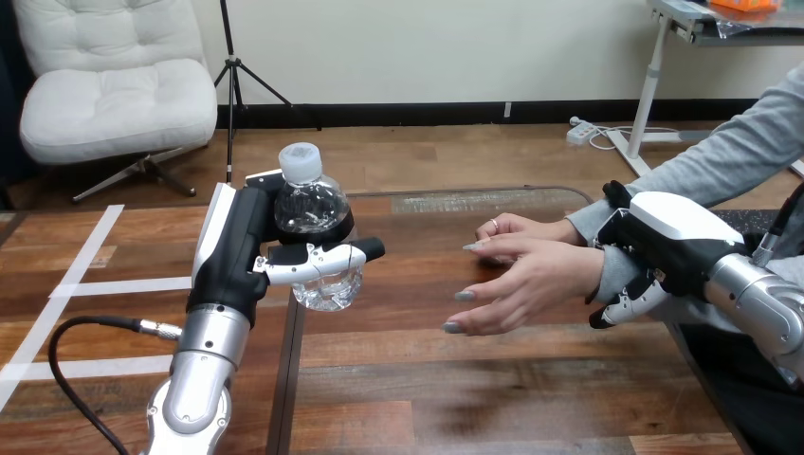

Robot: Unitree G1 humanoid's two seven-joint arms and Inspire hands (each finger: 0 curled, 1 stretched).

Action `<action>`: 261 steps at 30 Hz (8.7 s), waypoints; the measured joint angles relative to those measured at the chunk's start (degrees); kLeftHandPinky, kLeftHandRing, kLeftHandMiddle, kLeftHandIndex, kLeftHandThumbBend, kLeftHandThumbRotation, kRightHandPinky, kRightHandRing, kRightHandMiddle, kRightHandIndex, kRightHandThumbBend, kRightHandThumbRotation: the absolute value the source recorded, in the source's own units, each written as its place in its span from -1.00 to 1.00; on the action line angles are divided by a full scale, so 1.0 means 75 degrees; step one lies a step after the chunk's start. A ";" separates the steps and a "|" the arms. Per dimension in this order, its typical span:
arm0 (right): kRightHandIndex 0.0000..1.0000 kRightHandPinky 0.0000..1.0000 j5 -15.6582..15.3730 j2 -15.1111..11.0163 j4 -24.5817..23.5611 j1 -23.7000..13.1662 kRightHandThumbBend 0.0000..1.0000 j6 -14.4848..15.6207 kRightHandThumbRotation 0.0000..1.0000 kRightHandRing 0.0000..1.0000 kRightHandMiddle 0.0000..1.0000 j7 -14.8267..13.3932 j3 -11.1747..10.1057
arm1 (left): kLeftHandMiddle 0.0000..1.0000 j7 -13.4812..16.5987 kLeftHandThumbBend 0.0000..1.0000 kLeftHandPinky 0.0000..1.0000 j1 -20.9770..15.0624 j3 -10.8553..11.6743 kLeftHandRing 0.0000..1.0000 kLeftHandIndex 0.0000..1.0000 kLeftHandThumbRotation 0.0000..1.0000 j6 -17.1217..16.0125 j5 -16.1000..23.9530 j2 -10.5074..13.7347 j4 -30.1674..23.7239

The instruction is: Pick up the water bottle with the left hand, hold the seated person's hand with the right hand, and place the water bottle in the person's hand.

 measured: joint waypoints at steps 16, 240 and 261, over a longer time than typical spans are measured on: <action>-0.40 -0.60 0.0002 0.0003 -0.0032 0.0001 0.49 0.0000 -1.00 -0.52 -0.42 0.0002 -0.0001 | -0.23 0.0005 0.64 -0.42 -0.0001 -0.0018 -0.32 -0.22 -1.00 0.0001 0.0058 -0.0003 0.0000; -0.46 -0.63 0.0108 0.0324 -0.0747 0.0113 0.50 -0.0147 -1.00 -0.57 -0.48 0.0357 -0.0046 | 0.55 -0.1347 1.00 0.47 -0.1254 -0.0541 0.53 0.65 -0.07 0.0072 -0.0608 -0.1541 0.2106; -0.44 -0.63 0.0105 0.0316 -0.0747 0.0137 0.47 -0.0147 -1.00 -0.56 -0.46 0.0357 -0.0049 | 0.94 -0.1834 1.00 0.95 -0.1452 -0.0657 0.95 0.94 0.63 0.0057 -0.0495 -0.1318 0.2291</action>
